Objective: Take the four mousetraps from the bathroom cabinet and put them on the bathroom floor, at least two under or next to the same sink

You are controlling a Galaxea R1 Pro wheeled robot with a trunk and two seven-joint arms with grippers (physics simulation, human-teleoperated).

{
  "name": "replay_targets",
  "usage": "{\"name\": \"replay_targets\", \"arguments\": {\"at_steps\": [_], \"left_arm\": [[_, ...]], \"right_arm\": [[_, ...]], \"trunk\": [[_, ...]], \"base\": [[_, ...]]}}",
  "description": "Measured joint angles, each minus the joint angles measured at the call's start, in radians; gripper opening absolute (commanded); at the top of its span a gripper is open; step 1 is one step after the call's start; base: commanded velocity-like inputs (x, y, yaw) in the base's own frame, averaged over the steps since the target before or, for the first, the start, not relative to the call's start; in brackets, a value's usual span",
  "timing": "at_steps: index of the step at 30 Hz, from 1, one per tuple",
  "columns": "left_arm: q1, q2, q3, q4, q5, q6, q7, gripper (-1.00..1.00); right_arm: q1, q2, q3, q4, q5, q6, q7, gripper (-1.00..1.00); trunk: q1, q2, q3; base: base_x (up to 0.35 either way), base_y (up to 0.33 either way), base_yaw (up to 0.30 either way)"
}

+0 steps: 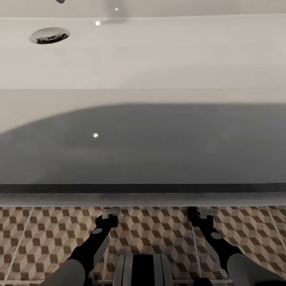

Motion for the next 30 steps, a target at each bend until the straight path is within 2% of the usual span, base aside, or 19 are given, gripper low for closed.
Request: {"name": "replay_targets", "arguments": {"at_steps": [9,30], "left_arm": [[-0.018,0.001,0.0,-0.012,0.0,0.0,0.0,-1.0],[-0.039,0.002,0.0,-0.017,-0.004,0.007,0.003,-1.0]], "right_arm": [[-0.025,0.001,-0.001,-0.004,-0.002,0.002,0.0,-1.0],[-0.03,0.002,-0.002,-0.002,-0.006,0.004,0.0,-1.0]], "trunk": [[0.0,0.0,0.0],[0.0,0.0,0.0]], "base": [[0.0,0.0,0.0],[0.0,0.0,0.0]]}}
